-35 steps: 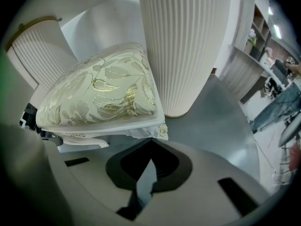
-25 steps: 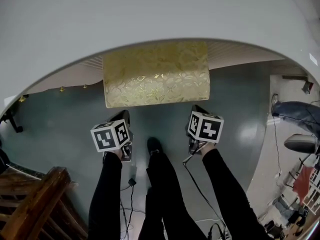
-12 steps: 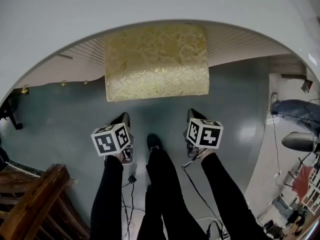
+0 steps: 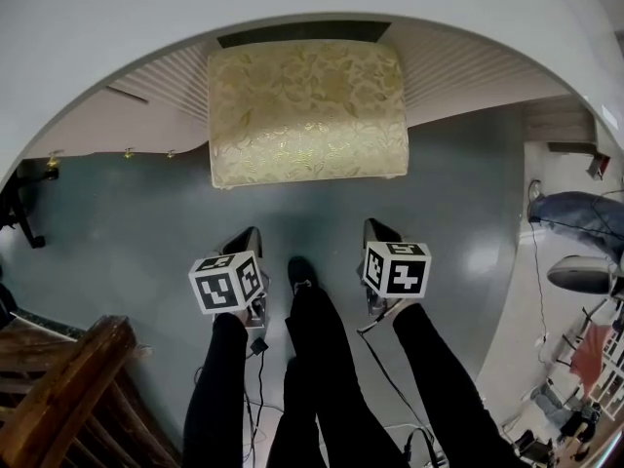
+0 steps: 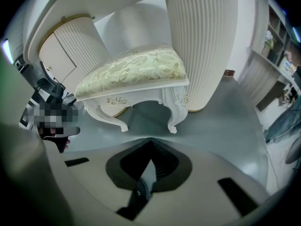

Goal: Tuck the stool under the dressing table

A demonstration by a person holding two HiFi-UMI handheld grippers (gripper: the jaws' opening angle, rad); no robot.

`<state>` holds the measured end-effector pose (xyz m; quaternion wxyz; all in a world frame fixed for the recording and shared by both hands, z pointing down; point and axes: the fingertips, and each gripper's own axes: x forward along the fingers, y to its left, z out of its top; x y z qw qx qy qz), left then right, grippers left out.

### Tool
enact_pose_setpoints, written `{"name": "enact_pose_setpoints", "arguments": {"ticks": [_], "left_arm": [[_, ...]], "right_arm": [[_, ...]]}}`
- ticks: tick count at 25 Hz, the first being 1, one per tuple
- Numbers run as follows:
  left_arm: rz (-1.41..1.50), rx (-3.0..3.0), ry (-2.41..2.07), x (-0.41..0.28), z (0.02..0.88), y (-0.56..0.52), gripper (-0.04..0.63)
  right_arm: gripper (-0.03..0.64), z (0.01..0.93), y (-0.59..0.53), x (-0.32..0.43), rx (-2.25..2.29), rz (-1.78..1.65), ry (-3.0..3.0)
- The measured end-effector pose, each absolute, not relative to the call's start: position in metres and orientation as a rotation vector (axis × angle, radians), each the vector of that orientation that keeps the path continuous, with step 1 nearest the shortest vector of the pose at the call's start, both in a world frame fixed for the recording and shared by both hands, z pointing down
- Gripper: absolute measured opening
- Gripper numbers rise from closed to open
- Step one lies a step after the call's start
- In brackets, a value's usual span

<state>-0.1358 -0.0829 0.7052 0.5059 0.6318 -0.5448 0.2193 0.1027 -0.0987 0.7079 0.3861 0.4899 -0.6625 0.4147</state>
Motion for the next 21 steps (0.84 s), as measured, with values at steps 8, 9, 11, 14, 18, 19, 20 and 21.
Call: {"name": "enact_pose_setpoints", "arguments": {"ticks": [8, 9, 11, 14, 18, 19, 20, 21], "left_arm": [[0.509, 1.509, -1.309, -0.137, 0.7, -0.066, 0.008], [0.508, 1.508, -1.309, -0.137, 0.699, -0.065, 0.008], [0.504, 1.506, -1.308, -0.138, 0.699, -0.062, 0.008], [0.489, 1.503, -1.306, -0.138, 0.697, -0.06, 0.008], [0.471, 1.505, -1.301, -0.136, 0.696, -0.058, 0.008], [0.47, 1.506, -1.298, -0.136, 0.696, -0.058, 0.008], [0.468, 1.506, -1.294, -0.135, 0.696, -0.057, 0.008], [0.466, 1.506, -1.291, -0.135, 0.696, -0.056, 0.008]], "right_arm": [[0.003, 0.706, -0.088, 0.103, 1.236, 1.047, -1.686], [0.003, 0.705, -0.087, 0.103, 1.236, 1.046, -1.685], [0.003, 0.704, -0.085, 0.102, 1.237, 1.041, -1.684], [0.003, 0.7, -0.082, 0.1, 1.241, 1.035, -1.688], [0.003, 0.696, -0.08, 0.098, 1.251, 1.005, -1.721], [0.003, 0.696, -0.079, 0.097, 1.249, 0.993, -1.729], [0.003, 0.695, -0.078, 0.096, 1.246, 0.98, -1.735], [0.003, 0.694, -0.077, 0.095, 1.241, 0.968, -1.741]]}}
